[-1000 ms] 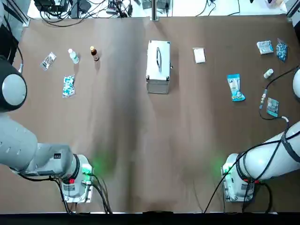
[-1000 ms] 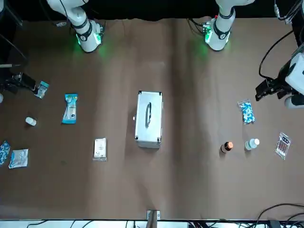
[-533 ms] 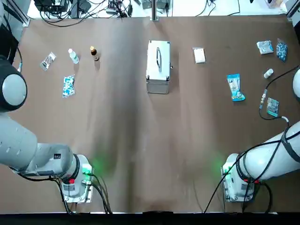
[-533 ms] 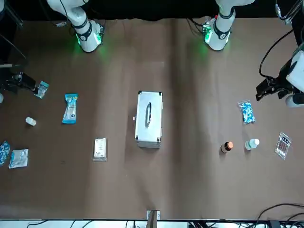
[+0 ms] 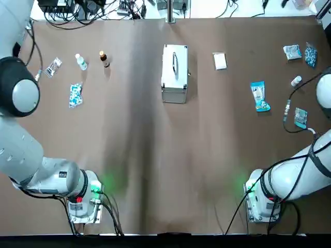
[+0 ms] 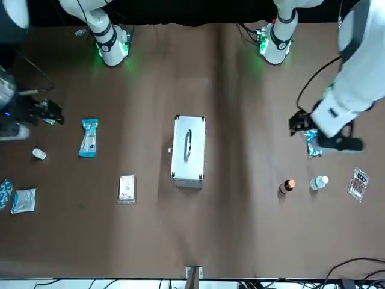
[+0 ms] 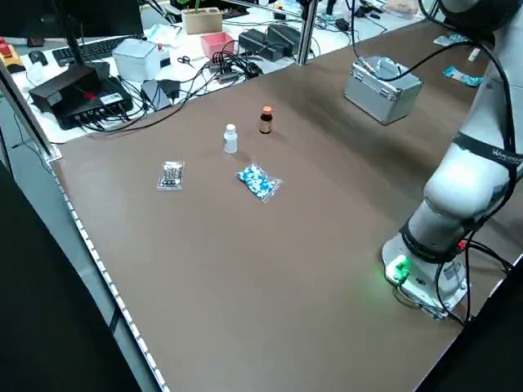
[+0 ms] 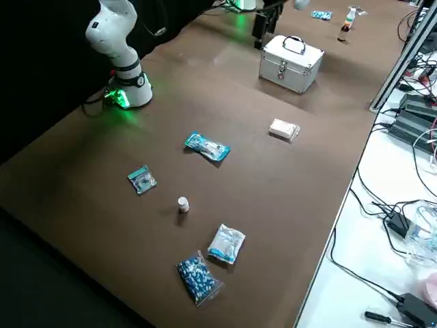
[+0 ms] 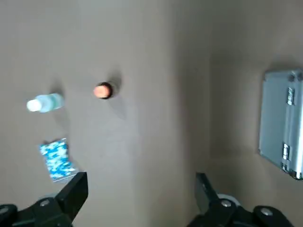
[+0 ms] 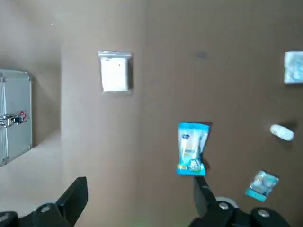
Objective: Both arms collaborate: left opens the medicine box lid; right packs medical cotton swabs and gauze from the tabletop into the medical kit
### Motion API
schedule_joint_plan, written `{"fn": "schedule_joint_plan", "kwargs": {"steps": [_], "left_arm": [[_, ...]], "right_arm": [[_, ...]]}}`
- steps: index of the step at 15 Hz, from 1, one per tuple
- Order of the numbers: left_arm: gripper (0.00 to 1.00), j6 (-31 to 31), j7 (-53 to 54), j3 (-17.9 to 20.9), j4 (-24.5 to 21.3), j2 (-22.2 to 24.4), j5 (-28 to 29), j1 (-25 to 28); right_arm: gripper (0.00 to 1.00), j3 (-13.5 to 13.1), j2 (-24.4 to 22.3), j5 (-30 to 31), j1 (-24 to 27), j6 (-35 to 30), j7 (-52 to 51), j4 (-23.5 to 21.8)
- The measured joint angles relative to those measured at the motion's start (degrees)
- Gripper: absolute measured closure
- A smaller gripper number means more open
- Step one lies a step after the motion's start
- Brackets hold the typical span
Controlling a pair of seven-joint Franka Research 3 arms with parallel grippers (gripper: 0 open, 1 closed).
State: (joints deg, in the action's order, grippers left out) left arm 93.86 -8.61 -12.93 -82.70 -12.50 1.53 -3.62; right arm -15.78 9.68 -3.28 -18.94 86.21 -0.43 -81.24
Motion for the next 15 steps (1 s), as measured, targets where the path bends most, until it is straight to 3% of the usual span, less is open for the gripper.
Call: {"fn": "schedule_joint_plan", "kwargs": {"steps": [5, 10, 15], "left_arm": [[0.0, 2.65, -2.55, -1.8, 0.04, -5.36, -0.59, -5.78], [0.0, 8.04, -9.73, -1.85, 0.07, -8.8, -8.73, -8.46], [0.0, 17.01, -19.24, -1.91, 0.04, -14.03, -9.59, -15.82]], "right_arm": [[0.02, 0.28, 4.7, -0.71, -5.47, 3.11, -1.21, -0.23], [0.03, -0.1, 5.83, -6.07, -5.71, 1.12, -17.05, -1.08], [0.01, 0.51, 9.35, -12.77, -6.79, 3.84, -25.93, -1.3]]}}
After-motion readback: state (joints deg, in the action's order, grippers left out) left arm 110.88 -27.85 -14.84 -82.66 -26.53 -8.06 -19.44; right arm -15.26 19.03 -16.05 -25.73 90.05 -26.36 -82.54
